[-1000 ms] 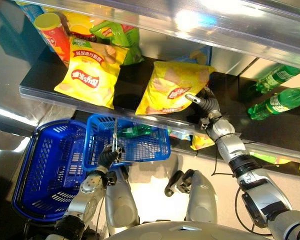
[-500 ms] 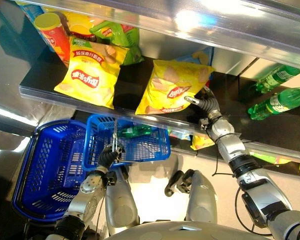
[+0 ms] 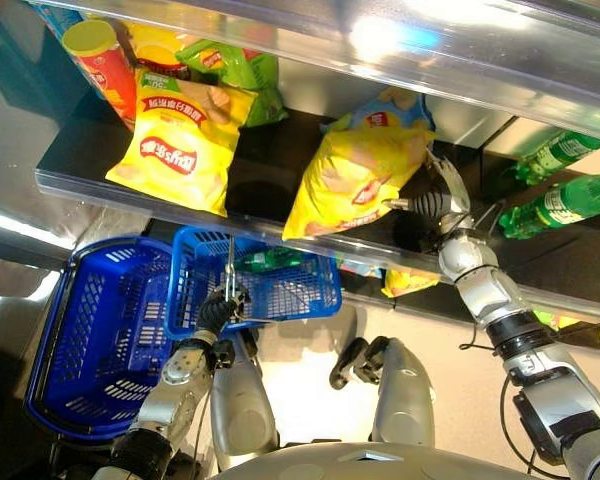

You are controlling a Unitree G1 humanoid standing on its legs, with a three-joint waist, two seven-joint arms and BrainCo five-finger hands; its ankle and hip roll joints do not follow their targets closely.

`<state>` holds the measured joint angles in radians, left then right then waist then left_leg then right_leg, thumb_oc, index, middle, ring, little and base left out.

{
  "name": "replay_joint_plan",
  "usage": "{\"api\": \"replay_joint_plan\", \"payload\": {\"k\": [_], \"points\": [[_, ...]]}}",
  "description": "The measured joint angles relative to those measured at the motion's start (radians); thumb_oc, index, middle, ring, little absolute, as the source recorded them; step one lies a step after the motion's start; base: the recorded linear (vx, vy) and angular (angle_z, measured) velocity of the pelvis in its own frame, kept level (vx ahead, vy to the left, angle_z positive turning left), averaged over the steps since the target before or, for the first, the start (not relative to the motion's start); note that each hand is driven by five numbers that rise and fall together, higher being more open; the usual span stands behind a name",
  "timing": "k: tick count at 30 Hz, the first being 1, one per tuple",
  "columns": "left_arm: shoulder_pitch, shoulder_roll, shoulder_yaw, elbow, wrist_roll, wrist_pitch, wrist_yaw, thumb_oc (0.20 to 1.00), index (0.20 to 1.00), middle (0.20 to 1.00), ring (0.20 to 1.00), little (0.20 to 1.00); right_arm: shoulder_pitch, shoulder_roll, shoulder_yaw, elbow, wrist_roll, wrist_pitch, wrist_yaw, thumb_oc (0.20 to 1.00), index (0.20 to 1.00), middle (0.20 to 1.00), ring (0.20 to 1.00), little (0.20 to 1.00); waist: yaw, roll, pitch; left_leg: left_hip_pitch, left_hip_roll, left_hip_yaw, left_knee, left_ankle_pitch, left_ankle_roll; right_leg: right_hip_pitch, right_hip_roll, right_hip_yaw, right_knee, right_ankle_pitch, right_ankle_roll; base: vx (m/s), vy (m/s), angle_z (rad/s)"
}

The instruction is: Pick up the snacks into the basket

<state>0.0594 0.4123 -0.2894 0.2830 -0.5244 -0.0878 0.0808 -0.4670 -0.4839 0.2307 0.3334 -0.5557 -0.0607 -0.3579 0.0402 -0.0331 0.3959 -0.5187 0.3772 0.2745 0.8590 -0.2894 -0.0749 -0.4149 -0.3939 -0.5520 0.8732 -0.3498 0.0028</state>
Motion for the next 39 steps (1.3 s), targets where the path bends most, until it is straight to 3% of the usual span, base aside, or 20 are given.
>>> {"api": "replay_joint_plan", "payload": {"k": [11, 17, 21, 22, 23, 25, 26, 30, 35, 39], "points": [[0.001, -0.003, -0.001, 0.000, 0.000, -0.005, 0.002, 0.200, 0.200, 0.200, 0.200, 0.200, 0.011, 0.001, -0.001, -0.030, -0.016, 0.004, 0.001, 1.000, 1.000, 1.000, 1.000, 1.000, -0.002, 0.003, 0.003, 0.000, -0.001, 0.002, -0.002, 0.001, -0.001, -0.003, 0.000, 0.001, 0.000, 0.000, 0.000, 0.00, 0.000, 0.00], [0.001, -0.003, -0.001, 0.000, 0.000, -0.006, 0.002, 0.200, 0.200, 0.200, 0.200, 0.200, 0.025, 0.003, 0.003, -0.044, 0.072, -0.022, 0.033, 1.000, 1.000, 1.000, 1.000, 1.000, -0.002, 0.003, 0.003, 0.000, -0.001, 0.003, -0.002, 0.001, -0.001, -0.004, 0.000, 0.002, 0.000, 0.000, 0.000, 0.00, 0.000, 0.00], [0.002, -0.004, -0.001, 0.000, 0.000, -0.006, 0.003, 0.200, 0.200, 0.200, 0.200, 0.200, 0.052, 0.054, 0.003, -0.055, 0.249, -0.057, 0.073, 1.000, 1.000, 1.000, 1.000, 1.000, -0.003, 0.003, 0.003, 0.001, -0.001, 0.004, -0.003, 0.001, -0.002, -0.004, 0.000, 0.002, 0.000, 0.000, 0.000, 0.00, 0.000, 0.00], [0.002, -0.004, -0.001, 0.000, 0.000, -0.006, 0.003, 0.200, 0.200, 0.200, 0.200, 0.200, 0.057, 0.065, 0.004, -0.059, 0.280, -0.064, 0.081, 0.840, 0.840, 0.840, 0.840, 0.840, -0.003, 0.003, 0.003, 0.001, -0.001, 0.004, -0.003, 0.001, -0.002, -0.004, 0.000, 0.002, 0.000, 0.000, 0.000, 0.00, 0.000, 0.00], [0.002, -0.004, -0.001, 0.000, 0.000, -0.006, 0.003, 0.200, 0.200, 0.200, 0.200, 0.200, 0.061, 0.073, 0.007, -0.060, 0.309, -0.072, 0.087, 0.799, 0.799, 0.799, 0.799, 0.799, -0.003, 0.003, 0.003, 0.001, -0.001, 0.004, -0.003, 0.001, -0.002, -0.004, 0.000, 0.002, 0.000, 0.000, 0.000, 0.00, 0.000, 0.00], [0.003, -0.005, -0.002, 0.000, -0.001, -0.007, 0.004, 0.200, 0.200, 0.200, 0.200, 0.200, 0.070, 0.105, 0.010, -0.065, 0.436, -0.096, 0.115, 0.824, 0.824, 0.824, 0.824, 0.824, -0.003, 0.003, 0.003, 0.002, -0.001, 0.004, -0.004, 0.002, -0.004, -0.004, -0.001, 0.002, 0.000, 0.000, 0.000, 0.00, 0.000, 0.00], [0.003, -0.006, -0.002, 0.000, -0.001, -0.007, 0.005, 0.200, 0.200, 0.200, 0.200, 0.200, 0.080, 0.133, 0.009, -0.065, 0.539, -0.115, 0.140, 1.000, 1.000, 1.000, 1.000, 1.000, -0.003, 0.003, 0.003, 0.002, -0.001, 0.004, -0.004, 0.002, -0.004, -0.004, -0.001, 0.002, 0.000, 0.000, 0.000, 0.00, 0.000, 0.00], [0.003, -0.005, -0.002, 0.000, -0.004, -0.007, 0.005, 0.200, 0.200, 0.200, 0.200, 0.200, 0.101, 0.213, 0.039, -0.064, 0.890, -0.138, 0.236, 1.000, 1.000, 1.000, 1.000, 1.000, -0.003, 0.003, 0.003, 0.002, -0.001, 0.005, -0.005, 0.003, -0.004, -0.004, -0.001, 0.003, 0.000, 0.000, 0.000, 0.00, 0.000, 0.00], [0.004, -0.005, -0.001, 0.000, -0.004, -0.007, 0.003, 0.200, 0.200, 0.200, 0.200, 0.200, 0.087, 0.189, 0.061, -0.064, 0.927, -0.136, 0.258, 1.000, 1.000, 1.000, 1.000, 1.000, 0.000, 0.003, 0.003, 0.004, -0.002, 0.005, -0.006, 0.003, -0.004, -0.002, -0.002, 0.002, 0.000, 0.000, 0.000, 0.00, 0.000, 0.00], [0.005, -0.005, -0.001, 0.001, -0.004, -0.007, 0.003, 0.200, 0.200, 0.200, 0.200, 0.200, 0.065, 0.161, 0.066, -0.063, 0.858, -0.127, 0.246, 1.000, 1.000, 1.000, 1.000, 1.000, 0.001, 0.002, 0.004, 0.007, -0.002, 0.004, -0.006, 0.003, -0.004, 0.002, -0.002, 0.002, 0.000, 0.000, 0.000, 0.00, 0.000, 0.00]]}}
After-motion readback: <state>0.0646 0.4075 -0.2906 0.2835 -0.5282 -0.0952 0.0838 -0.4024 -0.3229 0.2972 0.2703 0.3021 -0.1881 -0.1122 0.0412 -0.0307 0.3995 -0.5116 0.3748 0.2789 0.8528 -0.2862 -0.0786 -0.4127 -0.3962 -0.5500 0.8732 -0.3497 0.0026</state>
